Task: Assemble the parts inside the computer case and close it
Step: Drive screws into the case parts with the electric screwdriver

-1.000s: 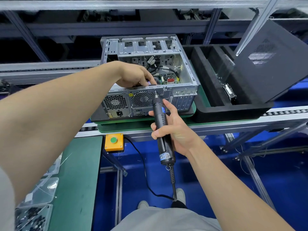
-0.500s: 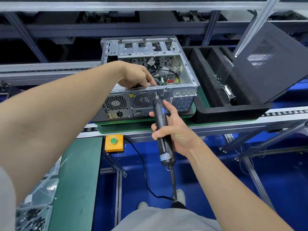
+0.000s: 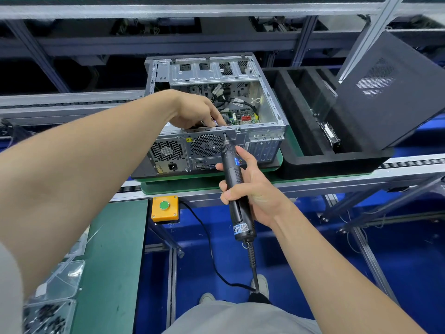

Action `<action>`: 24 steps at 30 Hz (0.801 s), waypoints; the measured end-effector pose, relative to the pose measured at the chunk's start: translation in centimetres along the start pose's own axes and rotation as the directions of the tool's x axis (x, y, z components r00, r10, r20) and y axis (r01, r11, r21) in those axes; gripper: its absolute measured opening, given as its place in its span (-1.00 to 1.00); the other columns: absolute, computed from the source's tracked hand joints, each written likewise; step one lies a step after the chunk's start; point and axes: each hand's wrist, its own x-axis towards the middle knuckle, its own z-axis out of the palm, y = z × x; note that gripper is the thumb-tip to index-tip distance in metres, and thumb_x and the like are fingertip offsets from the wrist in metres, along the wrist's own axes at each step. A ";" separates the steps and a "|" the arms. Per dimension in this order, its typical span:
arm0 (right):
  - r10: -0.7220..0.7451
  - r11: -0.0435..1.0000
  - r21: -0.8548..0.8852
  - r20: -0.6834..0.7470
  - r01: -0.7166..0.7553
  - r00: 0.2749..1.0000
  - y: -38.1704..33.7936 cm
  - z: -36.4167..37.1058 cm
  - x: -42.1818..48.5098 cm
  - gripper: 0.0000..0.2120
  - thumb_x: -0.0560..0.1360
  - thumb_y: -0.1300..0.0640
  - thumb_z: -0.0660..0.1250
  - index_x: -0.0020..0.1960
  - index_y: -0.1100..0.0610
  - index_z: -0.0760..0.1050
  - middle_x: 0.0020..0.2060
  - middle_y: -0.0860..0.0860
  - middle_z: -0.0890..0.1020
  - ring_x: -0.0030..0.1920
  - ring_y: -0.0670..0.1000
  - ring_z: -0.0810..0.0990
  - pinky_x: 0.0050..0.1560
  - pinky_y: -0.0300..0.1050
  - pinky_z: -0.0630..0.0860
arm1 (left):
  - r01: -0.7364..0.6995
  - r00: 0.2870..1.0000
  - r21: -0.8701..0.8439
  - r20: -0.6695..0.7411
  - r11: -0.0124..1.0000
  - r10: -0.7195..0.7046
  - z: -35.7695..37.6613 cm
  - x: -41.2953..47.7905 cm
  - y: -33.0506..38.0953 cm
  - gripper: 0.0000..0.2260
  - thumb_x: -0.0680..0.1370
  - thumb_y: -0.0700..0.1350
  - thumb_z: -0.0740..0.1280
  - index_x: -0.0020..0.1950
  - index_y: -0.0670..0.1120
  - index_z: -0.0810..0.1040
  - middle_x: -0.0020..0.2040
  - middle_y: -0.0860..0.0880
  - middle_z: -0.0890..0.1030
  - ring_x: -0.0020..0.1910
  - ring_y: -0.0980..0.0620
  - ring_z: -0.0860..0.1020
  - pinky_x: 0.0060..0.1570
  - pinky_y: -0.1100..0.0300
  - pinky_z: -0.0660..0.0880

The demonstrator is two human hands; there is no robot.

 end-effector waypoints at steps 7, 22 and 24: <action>-0.009 1.000 0.008 -0.003 0.009 1.000 -0.1 0.1 -0.1 0.09 0.27 0.58 0.34 0.59 -0.18 0.14 0.38 0.30 0.45 -0.26 0.10 0.52 -0.28 0.01 0.56 | -0.016 1.000 0.015 0.012 1.000 0.015 -0.1 -0.1 -0.1 -0.72 0.66 -0.34 0.18 0.28 -0.18 0.59 0.14 0.10 0.54 0.06 0.09 0.52 0.00 0.11 0.45; -0.005 1.000 0.000 0.009 0.005 1.000 0.2 -0.3 0.1 0.09 0.29 0.57 0.37 0.58 -0.22 0.14 0.39 0.30 0.46 -0.27 0.10 0.52 -0.24 0.01 0.57 | -0.050 0.999 0.063 -0.012 0.997 0.051 -0.9 0.2 -0.9 -0.64 0.67 -0.31 0.19 0.24 0.06 0.64 0.40 0.08 0.42 0.42 -0.01 0.30 0.39 -0.05 0.24; -0.007 1.000 0.002 0.014 0.007 1.000 0.2 -0.4 0.1 0.09 0.29 0.57 0.37 0.58 -0.24 0.15 0.39 0.29 0.46 -0.27 0.11 0.53 -0.24 0.01 0.57 | -0.064 0.997 0.047 -0.044 0.997 0.066 -0.9 0.4 -1.0 -0.62 0.67 -0.33 0.16 0.23 0.07 0.63 0.51 0.09 0.31 0.56 -0.03 0.15 0.47 -0.11 0.17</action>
